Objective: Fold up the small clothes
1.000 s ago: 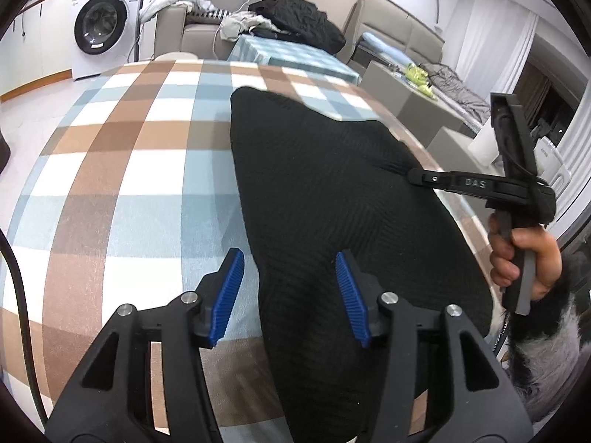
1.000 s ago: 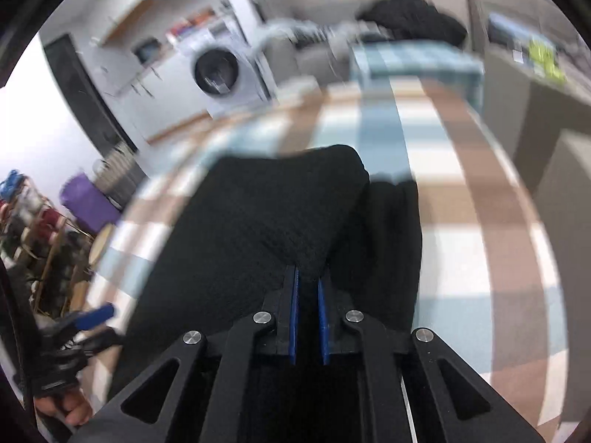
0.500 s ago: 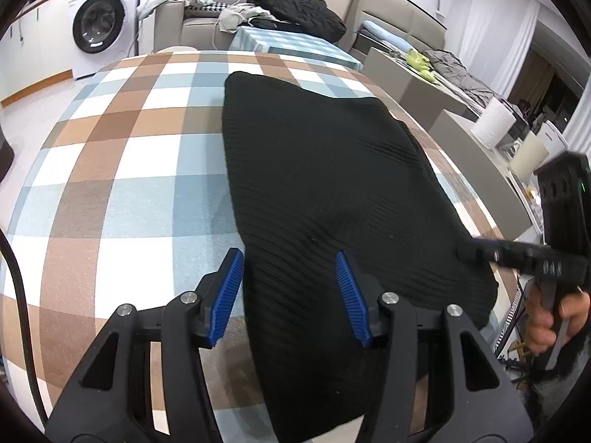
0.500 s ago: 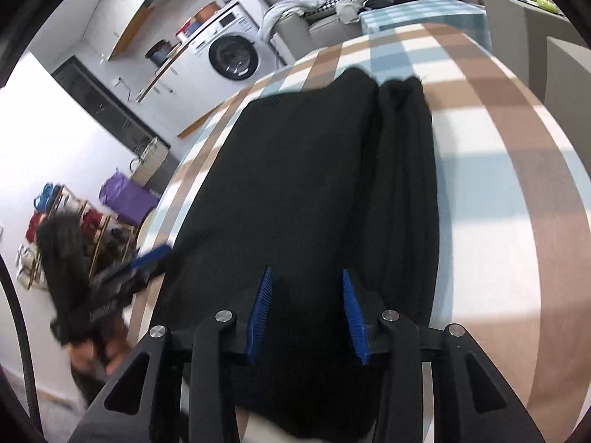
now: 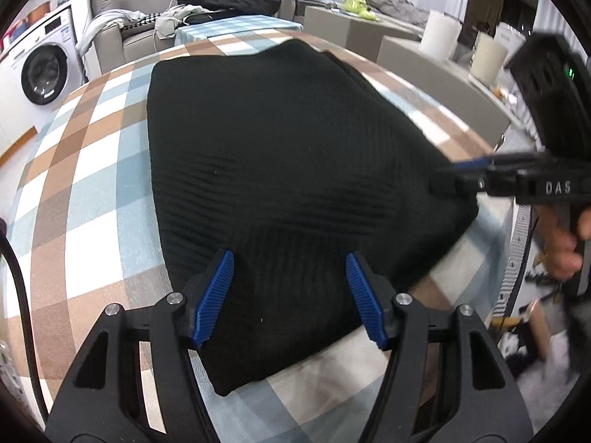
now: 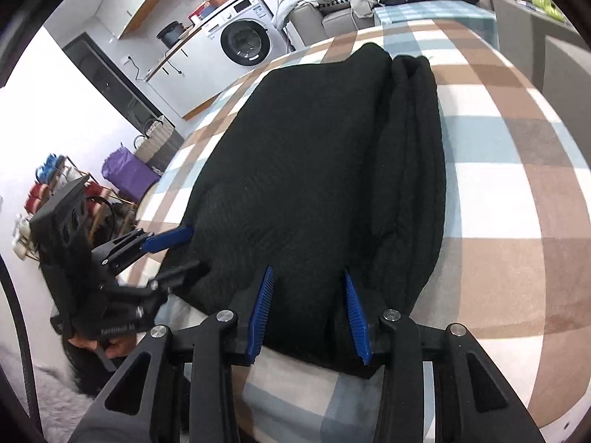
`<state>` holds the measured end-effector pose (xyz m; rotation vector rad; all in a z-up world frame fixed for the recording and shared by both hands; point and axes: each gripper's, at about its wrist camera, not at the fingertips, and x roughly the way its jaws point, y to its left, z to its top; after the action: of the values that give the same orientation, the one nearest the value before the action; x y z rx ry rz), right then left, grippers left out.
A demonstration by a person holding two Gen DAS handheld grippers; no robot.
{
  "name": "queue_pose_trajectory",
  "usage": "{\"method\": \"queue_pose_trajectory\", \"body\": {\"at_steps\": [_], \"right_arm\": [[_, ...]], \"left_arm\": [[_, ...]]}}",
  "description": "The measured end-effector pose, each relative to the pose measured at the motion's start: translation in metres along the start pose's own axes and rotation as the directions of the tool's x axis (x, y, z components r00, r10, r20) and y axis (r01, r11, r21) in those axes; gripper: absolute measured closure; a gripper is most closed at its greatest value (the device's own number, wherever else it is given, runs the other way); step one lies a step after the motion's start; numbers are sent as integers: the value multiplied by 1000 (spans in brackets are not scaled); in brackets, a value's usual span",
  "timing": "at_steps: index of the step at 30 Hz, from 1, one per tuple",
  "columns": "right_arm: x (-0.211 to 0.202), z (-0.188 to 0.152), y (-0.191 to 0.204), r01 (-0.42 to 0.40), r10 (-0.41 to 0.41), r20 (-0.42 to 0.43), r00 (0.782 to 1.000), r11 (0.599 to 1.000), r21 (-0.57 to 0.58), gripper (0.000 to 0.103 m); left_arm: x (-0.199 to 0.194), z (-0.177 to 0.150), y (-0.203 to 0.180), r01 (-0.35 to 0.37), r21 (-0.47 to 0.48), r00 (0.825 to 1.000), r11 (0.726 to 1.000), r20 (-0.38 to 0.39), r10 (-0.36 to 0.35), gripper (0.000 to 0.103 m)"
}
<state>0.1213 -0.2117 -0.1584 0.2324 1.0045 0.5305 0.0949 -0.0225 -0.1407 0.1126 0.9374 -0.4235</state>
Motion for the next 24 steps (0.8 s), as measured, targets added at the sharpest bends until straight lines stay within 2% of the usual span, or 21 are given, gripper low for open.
{"method": "queue_pose_trajectory", "body": {"at_steps": [2, 3, 9, 13, 21, 24], "right_arm": [[2, 1, 6, 38, -39, -3, 999, 998, -41, 84], [1, 1, 9, 48, -48, -3, 999, 997, -53, 86], [-12, 1, 21, 81, -78, 29, 997, 991, -103, 92], [-27, 3, 31, 91, -83, 67, 994, 987, -130, 95], [-11, -3, 23, 148, -147, 21, 989, 981, -127, 95], [-9, -5, 16, 143, -142, 22, 990, 985, -98, 94]], "left_arm": [[-1, -2, -2, 2, 12, 1000, 1000, -1, -2, 42], [-1, -2, -1, 7, 8, 1000, 1000, -2, -7, 42], [-1, -2, 0, 14, 19, 1000, 1000, -10, -14, 41], [0, -1, 4, 20, 14, 1000, 1000, -10, -20, 40], [-3, -2, 4, 19, 9, 1000, 1000, -8, -19, 40], [-11, 1, 3, 49, -9, 999, 999, 12, -49, 40]]}}
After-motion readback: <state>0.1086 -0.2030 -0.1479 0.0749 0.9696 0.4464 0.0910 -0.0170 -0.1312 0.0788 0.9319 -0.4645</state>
